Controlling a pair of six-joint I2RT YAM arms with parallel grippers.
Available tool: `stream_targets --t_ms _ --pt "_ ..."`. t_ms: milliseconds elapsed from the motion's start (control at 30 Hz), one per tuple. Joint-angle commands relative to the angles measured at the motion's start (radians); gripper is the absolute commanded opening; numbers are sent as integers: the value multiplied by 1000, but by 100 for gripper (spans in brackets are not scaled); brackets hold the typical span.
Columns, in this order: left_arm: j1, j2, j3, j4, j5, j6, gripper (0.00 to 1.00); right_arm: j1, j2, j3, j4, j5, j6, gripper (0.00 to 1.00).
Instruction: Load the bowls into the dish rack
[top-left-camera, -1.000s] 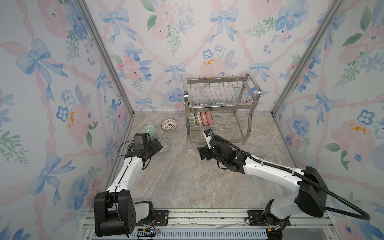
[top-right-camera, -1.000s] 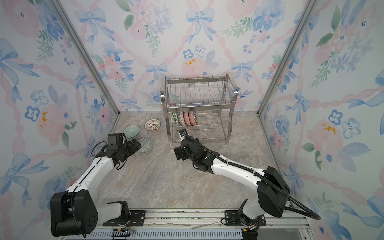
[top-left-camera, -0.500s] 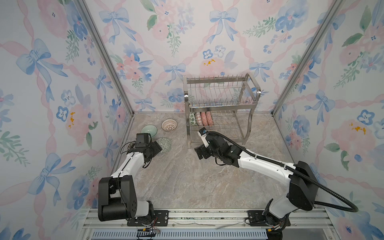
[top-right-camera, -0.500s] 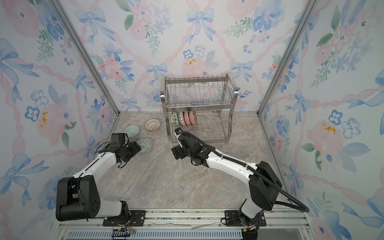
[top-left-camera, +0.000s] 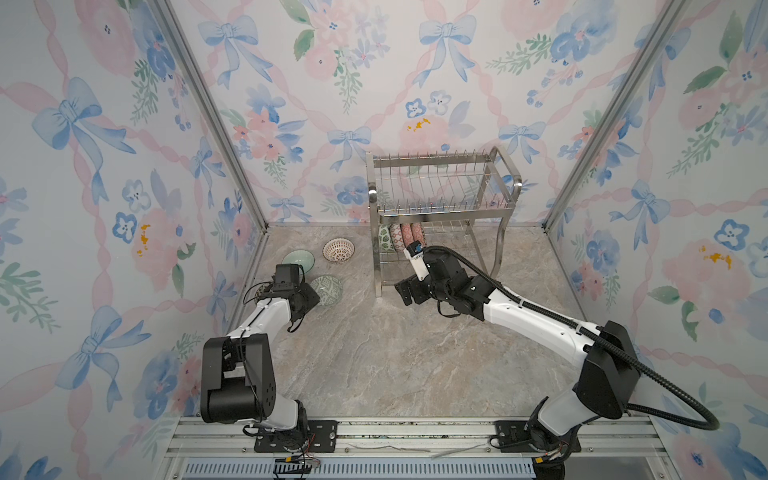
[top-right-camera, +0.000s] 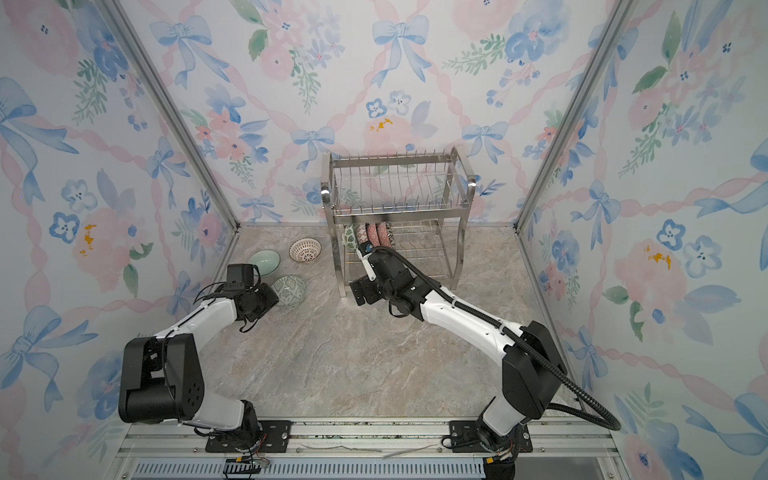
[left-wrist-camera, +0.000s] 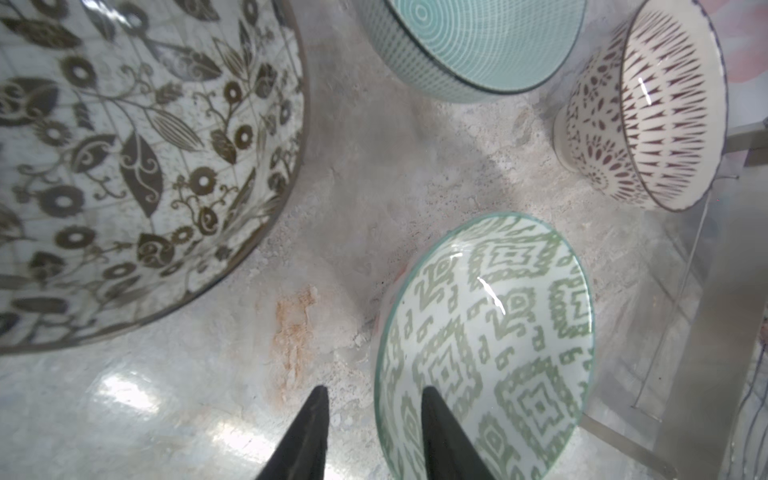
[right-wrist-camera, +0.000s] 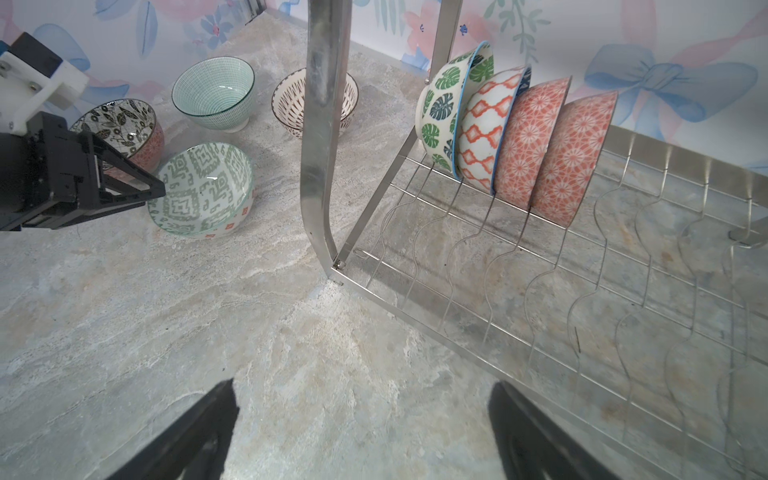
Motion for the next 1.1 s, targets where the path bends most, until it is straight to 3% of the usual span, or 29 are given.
stream_targets --t_ms 0,133,200,267,700,1067 --pt "1 23 26 17 -3 -1 27 -9 -7 24 -73 -35 -22 97" --pt "-1 25 22 16 -14 16 12 -14 -9 15 -65 -32 -21 96" --pt "-1 26 17 16 -15 21 10 -15 -11 15 -63 -33 -19 97" --pt "-1 29 14 16 -13 23 0 -15 -13 15 -64 -28 -21 97" --pt "-92 -55 -12 -16 -16 56 0 -47 -82 -31 -78 0 -3 96" --pt "-273 -197 -87 -49 17 45 0 -121 -198 -161 -61 4 61 97"
